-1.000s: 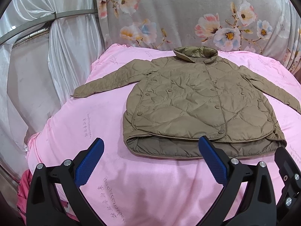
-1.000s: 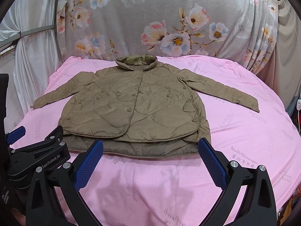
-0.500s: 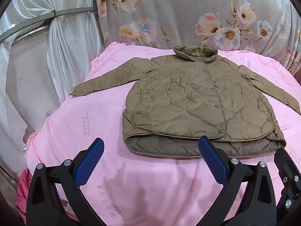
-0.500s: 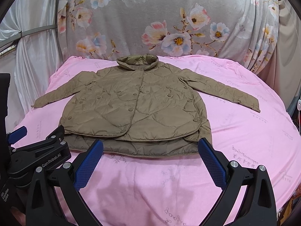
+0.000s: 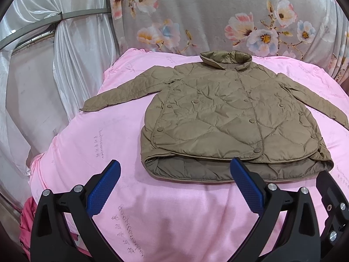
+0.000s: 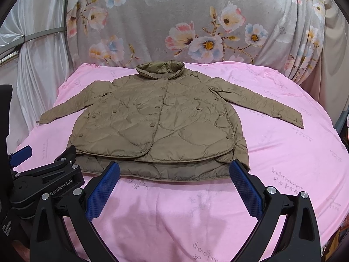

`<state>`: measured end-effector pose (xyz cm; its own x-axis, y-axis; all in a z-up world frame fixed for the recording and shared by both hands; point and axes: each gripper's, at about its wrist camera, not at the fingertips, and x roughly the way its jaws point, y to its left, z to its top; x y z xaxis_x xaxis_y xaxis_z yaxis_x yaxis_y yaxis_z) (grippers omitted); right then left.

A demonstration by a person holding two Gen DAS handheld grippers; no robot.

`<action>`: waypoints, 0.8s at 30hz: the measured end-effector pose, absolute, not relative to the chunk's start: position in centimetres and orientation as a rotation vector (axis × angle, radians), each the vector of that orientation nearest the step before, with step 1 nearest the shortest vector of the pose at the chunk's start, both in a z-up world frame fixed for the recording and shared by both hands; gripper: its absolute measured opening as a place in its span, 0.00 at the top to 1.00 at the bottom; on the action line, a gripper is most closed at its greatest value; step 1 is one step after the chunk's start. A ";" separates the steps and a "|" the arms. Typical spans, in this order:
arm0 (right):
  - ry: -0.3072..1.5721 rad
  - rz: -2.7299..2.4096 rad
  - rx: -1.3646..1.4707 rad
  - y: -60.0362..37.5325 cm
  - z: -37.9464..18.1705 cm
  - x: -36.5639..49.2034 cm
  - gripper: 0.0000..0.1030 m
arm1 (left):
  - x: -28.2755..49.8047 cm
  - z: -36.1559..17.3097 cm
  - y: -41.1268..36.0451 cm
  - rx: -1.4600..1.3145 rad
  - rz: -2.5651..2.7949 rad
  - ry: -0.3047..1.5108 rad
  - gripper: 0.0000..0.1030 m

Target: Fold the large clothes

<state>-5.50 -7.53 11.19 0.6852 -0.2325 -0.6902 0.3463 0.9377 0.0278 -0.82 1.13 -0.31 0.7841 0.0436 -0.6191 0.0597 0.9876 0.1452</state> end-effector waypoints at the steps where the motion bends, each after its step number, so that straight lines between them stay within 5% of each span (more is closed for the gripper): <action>1: 0.750 -0.326 0.161 -7.5 11.1 -5.4 0.05 | -0.7 -0.3 1.1 0.163 -0.012 0.670 0.05; 14: 0.795 -0.347 0.274 -14.2 8.2 -2.3 0.05 | 3.8 -1.1 1.7 0.148 0.005 0.661 0.05; 24: 0.615 -0.481 0.752 -35.8 5.3 0.0 0.05 | 12.3 -1.3 3.2 0.096 0.061 0.712 0.05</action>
